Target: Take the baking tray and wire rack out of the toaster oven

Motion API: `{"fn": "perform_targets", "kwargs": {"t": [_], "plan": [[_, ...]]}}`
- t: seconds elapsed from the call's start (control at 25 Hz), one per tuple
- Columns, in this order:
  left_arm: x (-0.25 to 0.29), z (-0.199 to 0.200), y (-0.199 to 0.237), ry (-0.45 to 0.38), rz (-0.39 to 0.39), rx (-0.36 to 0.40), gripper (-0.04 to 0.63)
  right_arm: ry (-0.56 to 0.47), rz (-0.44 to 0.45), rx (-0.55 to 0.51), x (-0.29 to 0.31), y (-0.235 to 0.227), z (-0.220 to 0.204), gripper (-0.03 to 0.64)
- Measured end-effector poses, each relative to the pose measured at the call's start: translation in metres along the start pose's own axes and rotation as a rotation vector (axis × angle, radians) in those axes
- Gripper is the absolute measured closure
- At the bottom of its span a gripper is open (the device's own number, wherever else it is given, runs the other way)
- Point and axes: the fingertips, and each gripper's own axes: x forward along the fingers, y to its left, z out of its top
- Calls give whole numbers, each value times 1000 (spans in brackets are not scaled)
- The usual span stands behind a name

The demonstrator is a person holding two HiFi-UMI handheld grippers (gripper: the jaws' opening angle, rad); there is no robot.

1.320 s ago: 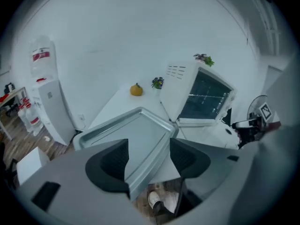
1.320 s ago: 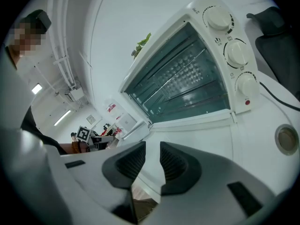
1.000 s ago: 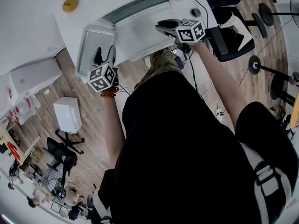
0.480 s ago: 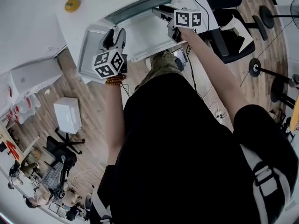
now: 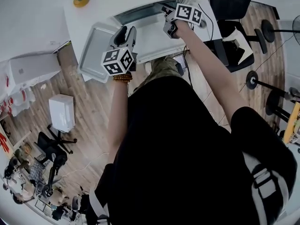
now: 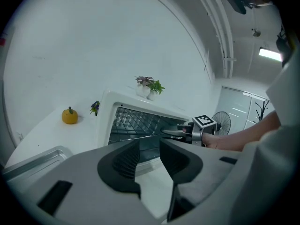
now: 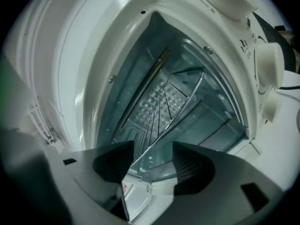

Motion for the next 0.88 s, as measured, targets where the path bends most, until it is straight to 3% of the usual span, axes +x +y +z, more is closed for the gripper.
{"fn": "perform_targets", "kwargs": {"t": [0.44,0.56,0.72,0.88], "plan": [[-5,-10,3,-6,-45,-31,452,-98,-85,47,23,-12,31,378],[-4,-10,6,-5,-48,-38,456,-118,-122,33,22,-17,33,407],[-5,-13,7,2,-48,-46,459,-154,-152,57,18,-23,36,525],[-3,-19,6,16,-51,-52,462,-159,-150,68,17,-25,37,526]]}}
